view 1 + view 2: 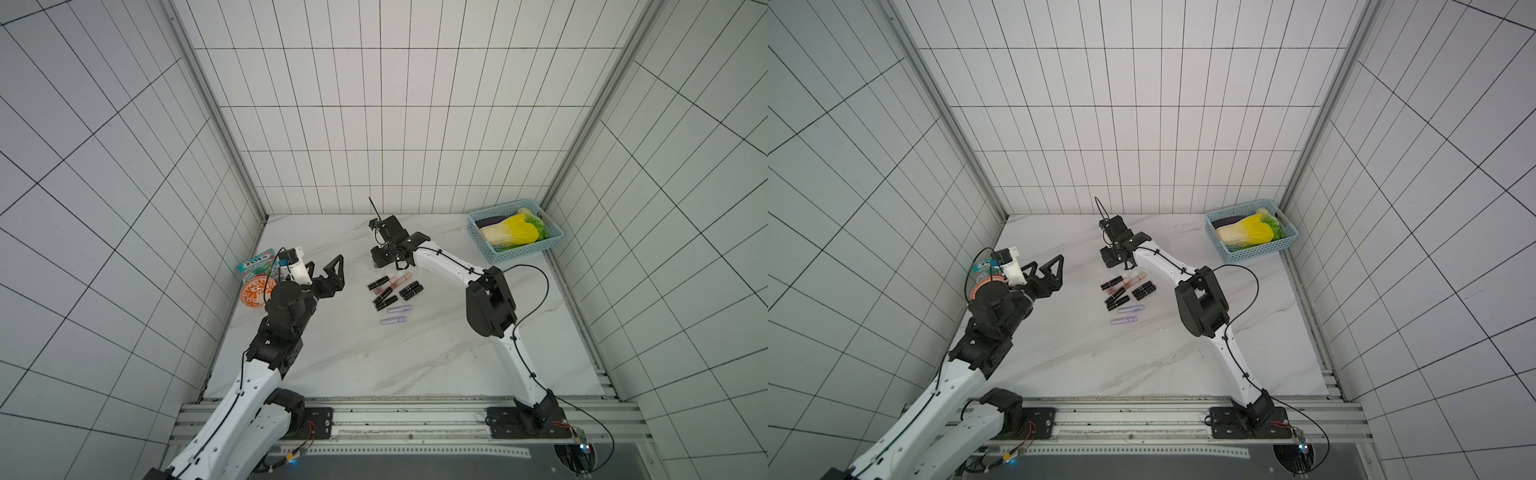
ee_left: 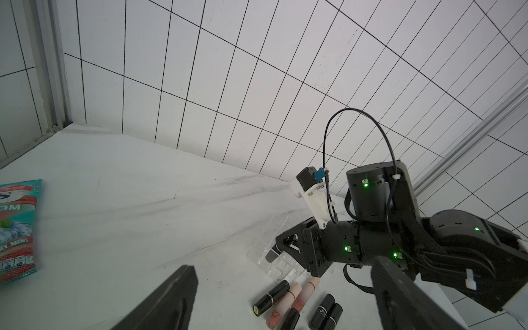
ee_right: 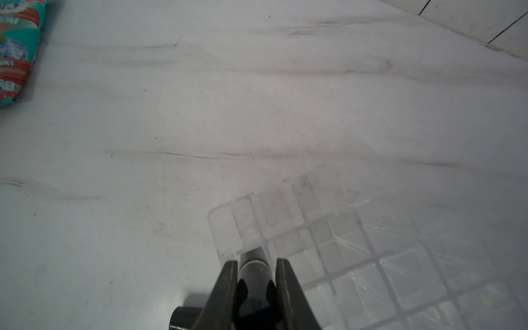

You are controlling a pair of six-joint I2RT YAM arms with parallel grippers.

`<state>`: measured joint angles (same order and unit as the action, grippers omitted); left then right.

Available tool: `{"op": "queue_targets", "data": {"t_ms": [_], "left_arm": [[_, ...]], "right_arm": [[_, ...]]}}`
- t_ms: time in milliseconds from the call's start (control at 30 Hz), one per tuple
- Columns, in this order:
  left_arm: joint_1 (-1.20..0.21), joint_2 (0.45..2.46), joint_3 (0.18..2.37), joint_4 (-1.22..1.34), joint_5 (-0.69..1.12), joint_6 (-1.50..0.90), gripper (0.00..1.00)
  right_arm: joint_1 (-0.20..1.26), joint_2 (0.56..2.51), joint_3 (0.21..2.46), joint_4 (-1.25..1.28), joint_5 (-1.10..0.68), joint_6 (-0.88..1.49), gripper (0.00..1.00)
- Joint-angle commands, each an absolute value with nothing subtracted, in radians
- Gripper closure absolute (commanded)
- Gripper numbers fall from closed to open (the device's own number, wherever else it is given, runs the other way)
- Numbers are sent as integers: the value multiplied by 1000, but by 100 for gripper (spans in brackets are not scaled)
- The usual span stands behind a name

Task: Arrange the lipsticks in the organizer
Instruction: Place the lipstick in the storage box, then pick up the lipstick at the center of the board.

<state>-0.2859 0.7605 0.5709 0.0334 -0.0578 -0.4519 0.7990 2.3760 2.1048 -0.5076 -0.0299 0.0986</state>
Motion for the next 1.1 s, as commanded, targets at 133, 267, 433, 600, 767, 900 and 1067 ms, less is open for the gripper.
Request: {"op": "queue_targets", "data": {"t_ms": [133,267,433,600,767,900,1067], "left_arm": [[-282,766,558,52,-43,-441,7],[-281,777,562,52,-34,-440,7],[-281,808,576,54,-1,-439,7],[-281,863,601,55,64,-428,7],[-285,942,639,55,174,-403,7],[-286,985,662,31,188,-412,7],[-286,986,659,29,179,-410,7]], "right_arm": [[807,2277,2075,-508,-11,83,36],[808,2210,2052,-509,-21,77,26],[806,2036,1906,-518,-18,73,25],[804,1806,1616,-520,14,65,25],[790,1675,1403,-559,27,21,25],[782,1685,1344,-615,-1,-49,33],[763,1770,1371,-663,-46,-107,37]]}}
